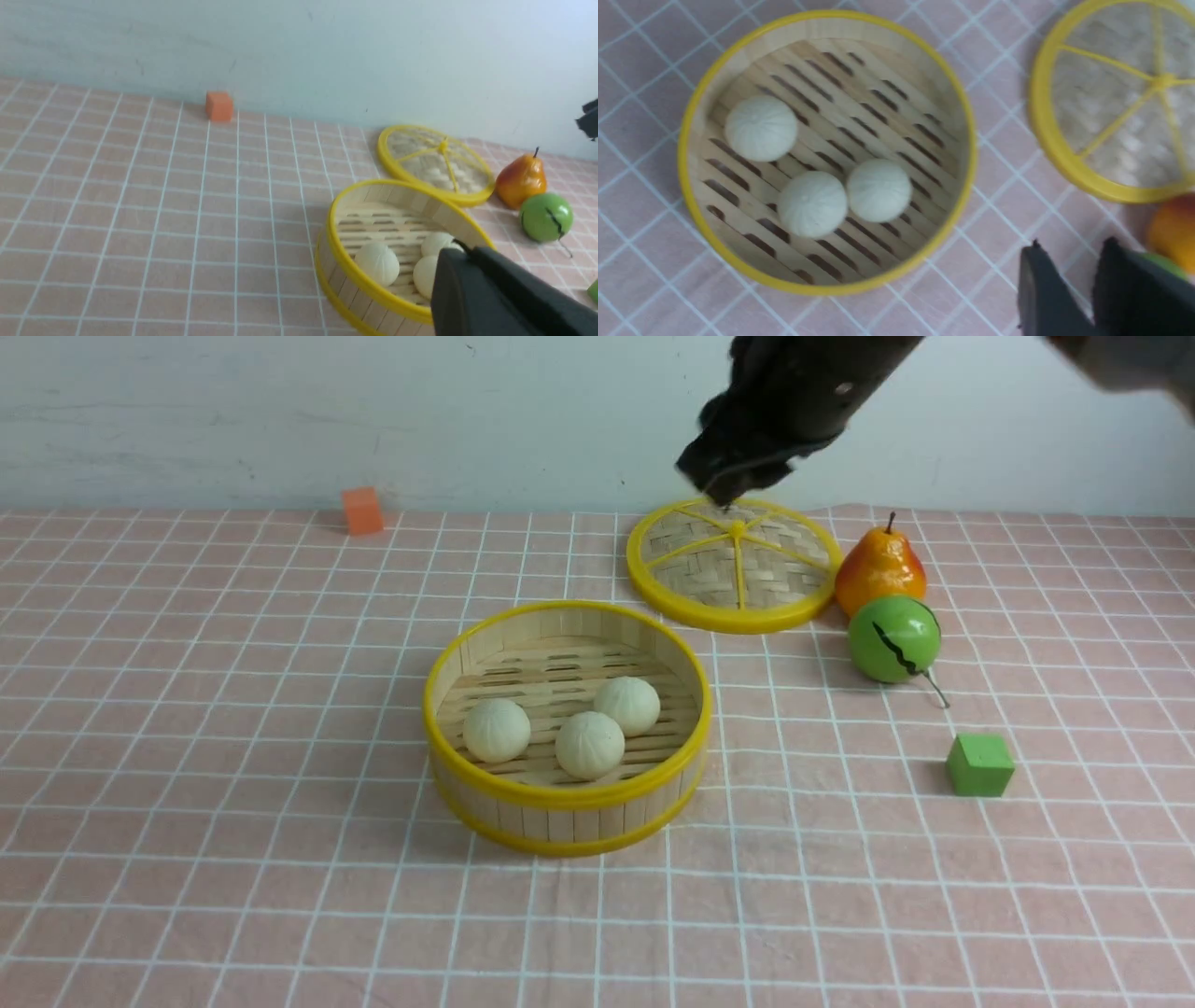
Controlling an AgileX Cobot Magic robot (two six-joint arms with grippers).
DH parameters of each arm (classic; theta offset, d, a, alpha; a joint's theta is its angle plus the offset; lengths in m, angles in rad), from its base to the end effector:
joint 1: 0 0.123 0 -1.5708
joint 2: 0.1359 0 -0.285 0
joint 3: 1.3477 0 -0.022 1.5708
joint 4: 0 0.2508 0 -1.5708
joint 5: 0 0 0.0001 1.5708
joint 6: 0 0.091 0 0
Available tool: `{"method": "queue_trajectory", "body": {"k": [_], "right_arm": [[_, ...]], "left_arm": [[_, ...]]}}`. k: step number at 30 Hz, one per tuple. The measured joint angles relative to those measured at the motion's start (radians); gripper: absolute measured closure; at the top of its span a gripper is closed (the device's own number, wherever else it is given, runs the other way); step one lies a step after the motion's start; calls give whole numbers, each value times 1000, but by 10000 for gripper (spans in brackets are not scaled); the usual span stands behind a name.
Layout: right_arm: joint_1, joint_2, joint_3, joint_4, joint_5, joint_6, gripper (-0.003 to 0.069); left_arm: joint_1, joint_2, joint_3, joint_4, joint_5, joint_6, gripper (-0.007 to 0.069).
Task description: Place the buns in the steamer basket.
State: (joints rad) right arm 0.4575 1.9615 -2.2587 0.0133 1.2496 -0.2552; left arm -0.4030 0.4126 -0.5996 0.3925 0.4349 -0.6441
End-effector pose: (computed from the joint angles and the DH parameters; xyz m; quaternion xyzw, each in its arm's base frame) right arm 0.3821 0.1894 0.4145 -0.3276 0.8794 0.0415 0.3431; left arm 0.0806 -0.0184 0.3488 -0.0090 0.7513 -0.1644 0.6391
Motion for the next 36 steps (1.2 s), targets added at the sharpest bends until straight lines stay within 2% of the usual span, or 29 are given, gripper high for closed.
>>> {"method": "queue_trajectory", "body": {"k": [3,6,9,13,14,16,18,19,20,22,27,31,36], "right_arm": [[0,-173,130,-127,2,32,663],[0,-304,239,-203,3,55,677],[0,-503,469,-292,3,166,678],[0,-747,788,-313,-97,296,678],[0,-832,955,-313,-192,344,678],[0,-889,1064,-310,-298,388,676],[0,-1015,1371,-303,-599,484,676],[0,-1022,1392,-303,-623,496,676],[0,-1059,1517,-301,-740,523,676],[0,-1099,1705,-304,-991,547,674],[0,-1121,2053,-382,-1474,560,670],[0,-1120,2240,-417,-1687,563,666],[0,-1124,2277,-474,-1615,563,662]], "left_arm": [[0,-46,0,6,35,10,638],[0,-51,0,15,54,12,638],[0,-51,0,19,90,14,638],[0,-51,0,20,130,14,638],[0,-51,0,20,141,14,638],[0,-51,0,20,148,14,638],[0,-51,0,20,150,14,638],[0,-51,0,20,150,14,638],[0,-51,0,20,150,14,638],[0,-51,0,20,150,14,638],[0,-51,0,21,150,14,638],[0,-51,0,21,151,14,638],[0,-51,0,21,152,14,638]]}}
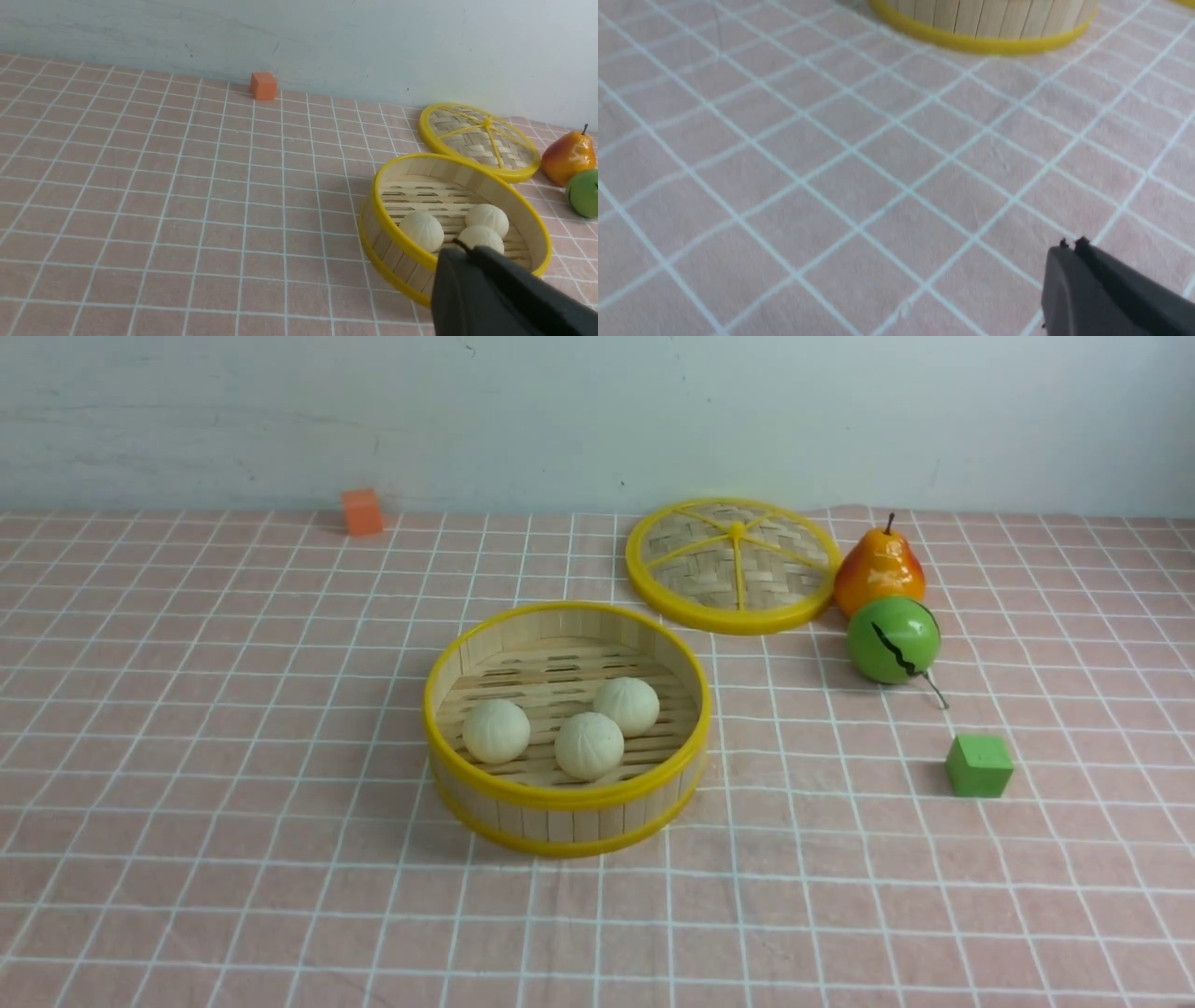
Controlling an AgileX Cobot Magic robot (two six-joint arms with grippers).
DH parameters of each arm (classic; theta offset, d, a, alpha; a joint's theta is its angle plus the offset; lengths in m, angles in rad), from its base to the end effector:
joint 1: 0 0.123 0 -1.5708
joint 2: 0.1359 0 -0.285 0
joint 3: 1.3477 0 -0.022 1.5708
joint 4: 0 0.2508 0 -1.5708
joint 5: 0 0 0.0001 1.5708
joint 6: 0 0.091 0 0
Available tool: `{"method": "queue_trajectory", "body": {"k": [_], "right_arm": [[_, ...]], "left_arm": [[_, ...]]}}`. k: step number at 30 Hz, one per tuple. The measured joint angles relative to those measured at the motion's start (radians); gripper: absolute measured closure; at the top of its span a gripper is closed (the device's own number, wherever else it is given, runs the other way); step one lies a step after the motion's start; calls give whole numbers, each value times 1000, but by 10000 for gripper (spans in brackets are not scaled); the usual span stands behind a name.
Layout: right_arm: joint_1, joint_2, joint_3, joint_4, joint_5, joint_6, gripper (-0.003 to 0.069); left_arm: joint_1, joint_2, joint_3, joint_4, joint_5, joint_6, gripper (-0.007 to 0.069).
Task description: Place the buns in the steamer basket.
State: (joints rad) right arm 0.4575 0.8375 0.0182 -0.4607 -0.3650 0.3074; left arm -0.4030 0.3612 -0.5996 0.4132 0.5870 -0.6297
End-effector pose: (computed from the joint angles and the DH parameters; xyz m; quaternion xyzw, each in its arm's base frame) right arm 0.0982 0.0644 0.1619 -0.2832 0.7934 0.1543 0.5162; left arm 0.0692 -0.0075 0.3404 -0.0219 0.7789 -0.1254 0.6141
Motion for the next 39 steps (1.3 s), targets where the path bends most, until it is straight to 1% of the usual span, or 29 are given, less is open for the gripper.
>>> {"method": "queue_trajectory", "body": {"k": [1,2,4,5,7,8,9,10,12,13,14,15,16,17,18,20,23,39], "right_arm": [[0,-20,3,-5,61,1,662],[0,-30,3,-5,69,1,662],[0,-120,4,-6,152,1,662],[0,-151,4,-6,166,1,662],[-6,-299,4,-6,259,8,662],[-7,-313,4,-3,277,9,662],[-28,-442,4,20,349,18,662],[-45,-501,4,48,387,19,662],[-106,-628,4,160,481,19,662],[-113,-654,4,187,490,19,662],[-168,-740,5,267,555,13,662],[-201,-782,6,328,600,-4,662],[-255,-826,6,391,649,-40,662],[-276,-836,6,426,674,-58,662],[-319,-845,5,467,706,-94,662],[-363,-847,1,518,738,-136,662],[-395,-848,-3,550,759,-163,662],[-397,-848,-5,551,764,-176,651]], "left_arm": [[0,0,-1,0,-1,0,638],[0,0,-1,0,-1,0,638],[0,0,-1,-1,-1,0,638],[0,0,-1,-1,-1,0,638],[0,0,-1,0,-1,0,638],[0,0,-1,0,-1,0,638],[0,0,-1,0,0,0,638],[0,0,-1,0,0,0,638],[0,0,-1,0,0,0,638],[0,0,-1,0,0,0,638],[0,0,-1,0,0,0,638],[0,0,-1,0,0,0,638],[0,0,-1,1,1,0,638],[0,0,-1,1,1,0,638],[0,-1,-1,1,1,0,638],[0,0,-1,1,3,0,638],[0,0,-1,-1,3,0,638],[0,0,-1,-3,26,0,638]]}}
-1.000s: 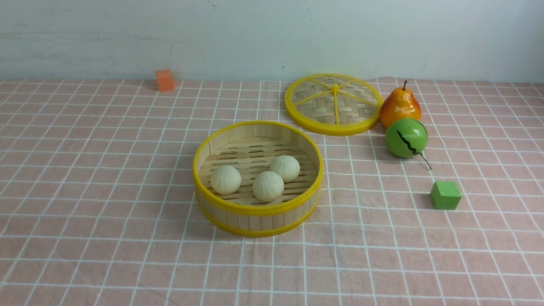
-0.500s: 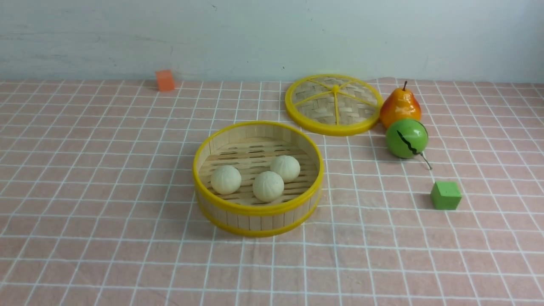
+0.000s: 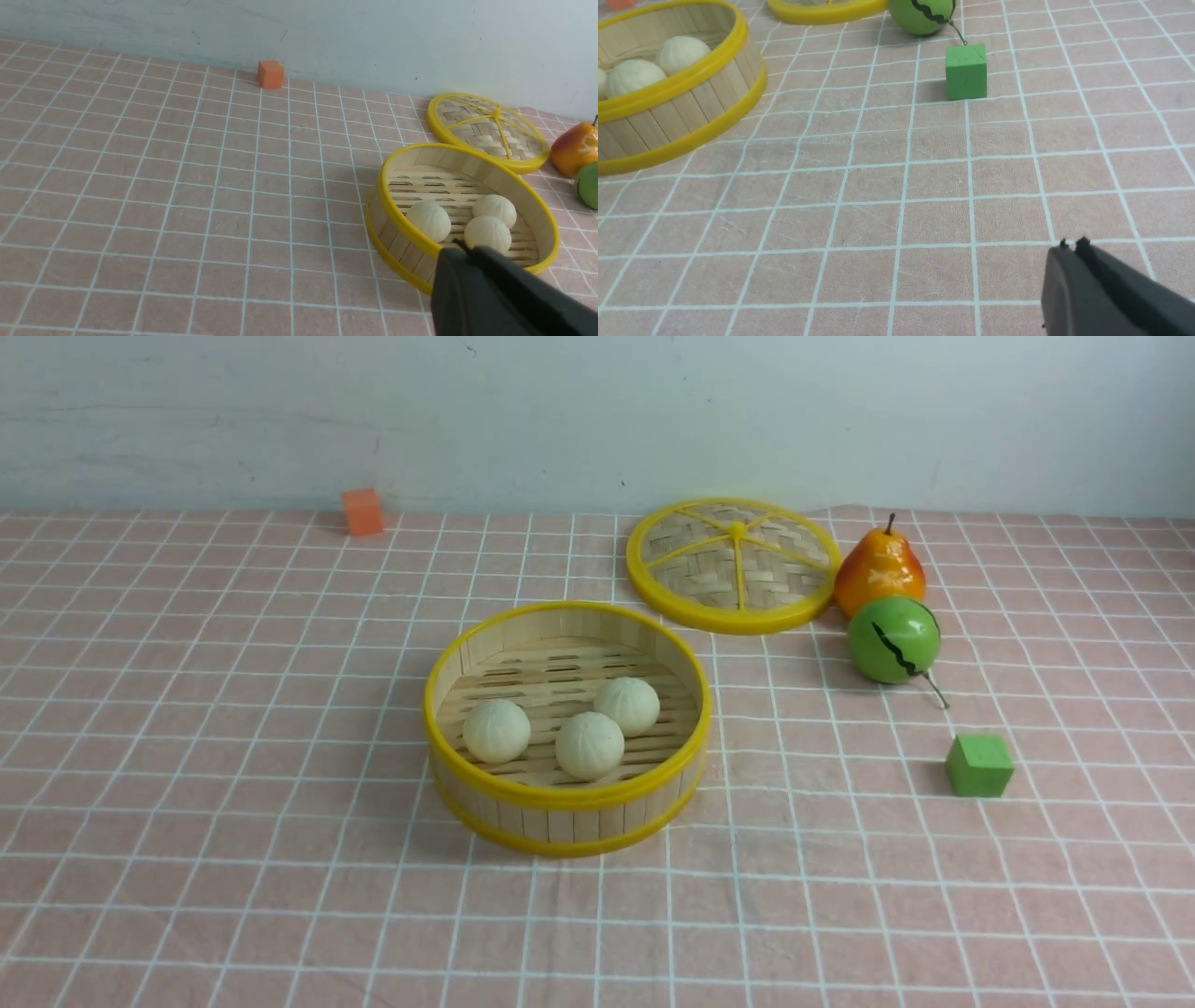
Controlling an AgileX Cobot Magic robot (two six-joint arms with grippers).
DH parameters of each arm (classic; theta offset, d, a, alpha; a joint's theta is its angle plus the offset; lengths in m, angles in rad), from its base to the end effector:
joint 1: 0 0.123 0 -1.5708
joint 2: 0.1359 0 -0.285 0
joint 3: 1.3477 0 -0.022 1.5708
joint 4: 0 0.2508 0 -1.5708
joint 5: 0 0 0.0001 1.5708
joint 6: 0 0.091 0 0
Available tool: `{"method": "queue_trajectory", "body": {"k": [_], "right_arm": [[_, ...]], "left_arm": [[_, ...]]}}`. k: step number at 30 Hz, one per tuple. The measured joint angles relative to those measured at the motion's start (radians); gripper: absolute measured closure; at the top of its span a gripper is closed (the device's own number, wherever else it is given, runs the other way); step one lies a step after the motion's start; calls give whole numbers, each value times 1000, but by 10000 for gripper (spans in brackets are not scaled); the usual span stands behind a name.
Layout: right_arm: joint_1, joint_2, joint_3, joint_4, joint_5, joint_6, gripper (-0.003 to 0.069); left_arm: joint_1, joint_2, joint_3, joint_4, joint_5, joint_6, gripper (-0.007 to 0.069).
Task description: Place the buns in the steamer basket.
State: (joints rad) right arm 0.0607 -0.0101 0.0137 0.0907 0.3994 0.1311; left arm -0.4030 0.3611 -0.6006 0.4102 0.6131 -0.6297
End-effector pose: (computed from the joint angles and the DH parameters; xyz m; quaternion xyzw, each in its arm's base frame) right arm 0.0515 0.0063 0.1734 0.0519 0.8073 0.0948 0.5801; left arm 0.0688 -0.0066 0.3385 -0.0259 0.7861 -0.1211 0.6055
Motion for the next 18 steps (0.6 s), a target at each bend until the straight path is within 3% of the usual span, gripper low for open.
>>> {"method": "queue_trajectory", "body": {"k": [12,18], "right_arm": [[0,0,0,0,0,-1,644],[0,0,0,-2,1,-1,638]], "left_arm": [[0,-8,12,5,-9,0,635],[6,-153,181,8,-53,1,634]]}}
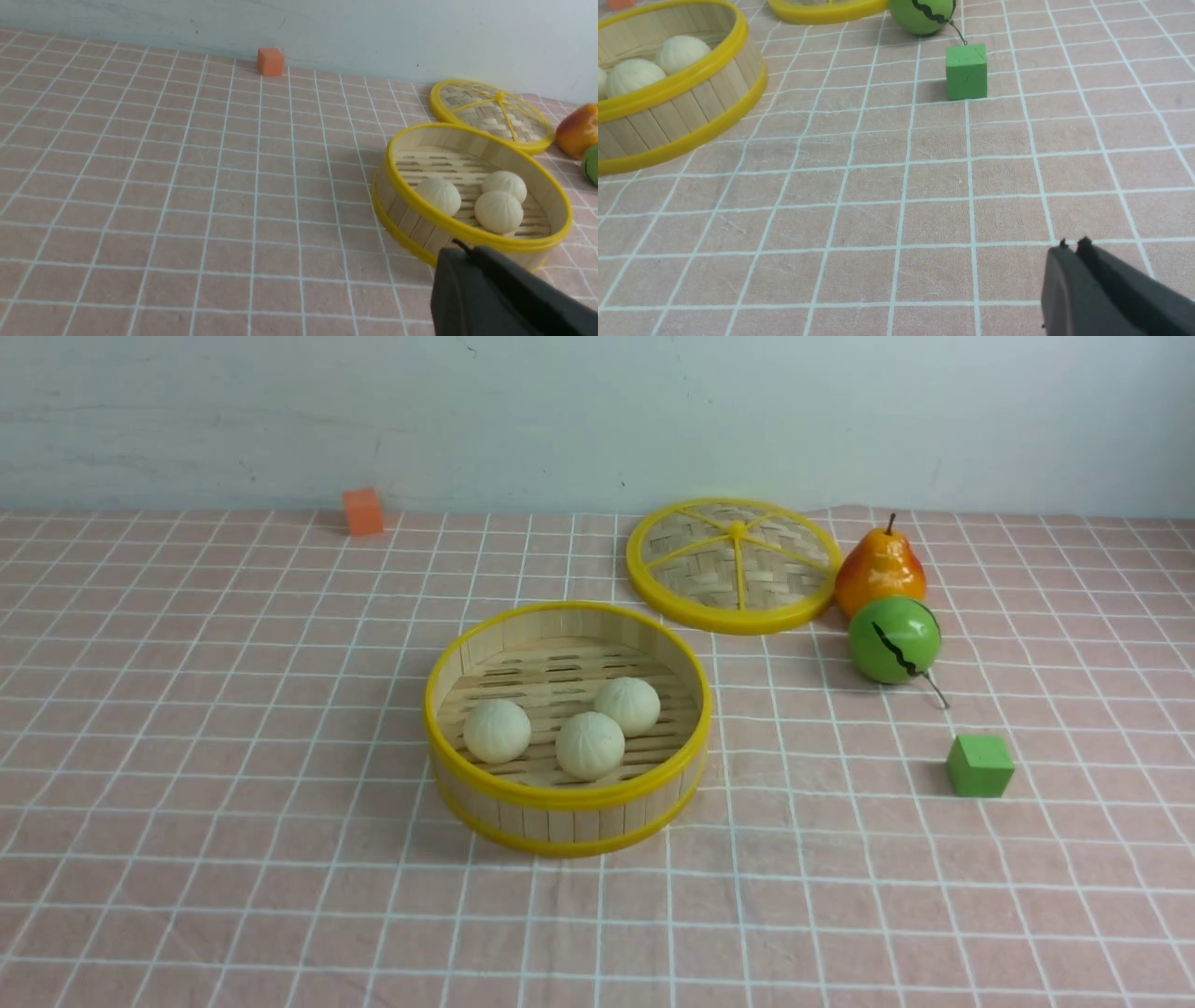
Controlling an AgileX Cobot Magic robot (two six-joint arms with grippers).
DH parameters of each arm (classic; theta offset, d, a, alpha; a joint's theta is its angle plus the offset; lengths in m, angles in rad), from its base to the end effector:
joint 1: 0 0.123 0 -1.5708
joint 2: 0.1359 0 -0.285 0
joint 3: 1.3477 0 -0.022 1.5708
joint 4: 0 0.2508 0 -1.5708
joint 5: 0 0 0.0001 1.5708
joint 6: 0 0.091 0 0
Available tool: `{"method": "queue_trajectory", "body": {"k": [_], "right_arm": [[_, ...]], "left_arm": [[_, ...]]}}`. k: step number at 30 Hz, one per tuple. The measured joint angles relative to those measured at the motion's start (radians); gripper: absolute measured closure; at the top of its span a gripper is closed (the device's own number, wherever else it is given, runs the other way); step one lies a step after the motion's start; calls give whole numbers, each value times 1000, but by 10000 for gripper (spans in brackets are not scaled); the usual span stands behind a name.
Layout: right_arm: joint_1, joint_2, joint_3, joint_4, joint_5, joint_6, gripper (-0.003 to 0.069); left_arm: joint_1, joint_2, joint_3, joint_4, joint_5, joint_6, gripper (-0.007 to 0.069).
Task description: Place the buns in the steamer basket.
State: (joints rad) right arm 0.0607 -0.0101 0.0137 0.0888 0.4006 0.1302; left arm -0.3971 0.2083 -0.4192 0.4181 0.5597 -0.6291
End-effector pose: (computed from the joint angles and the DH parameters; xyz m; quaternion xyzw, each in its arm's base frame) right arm 0.0515 0.0063 0.1733 0.0510 0.8078 0.0937 0.5798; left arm 0.0552 -0.0019 0.2942 -0.0179 0.7792 -0.1229 0.6144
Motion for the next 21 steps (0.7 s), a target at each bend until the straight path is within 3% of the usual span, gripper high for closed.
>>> {"method": "queue_trajectory", "body": {"k": [5,11,16,21], "right_arm": [[0,0,0,0,0,1,638],[0,0,0,0,2,1,629],[0,0,0,0,2,1,624],[0,0,0,0,2,1,617]], "left_arm": [[146,-196,225,-104,-176,28,631],[331,-219,425,-343,-290,197,631],[352,-219,447,-462,-208,335,638],[352,-219,449,-483,-164,395,638]]}}
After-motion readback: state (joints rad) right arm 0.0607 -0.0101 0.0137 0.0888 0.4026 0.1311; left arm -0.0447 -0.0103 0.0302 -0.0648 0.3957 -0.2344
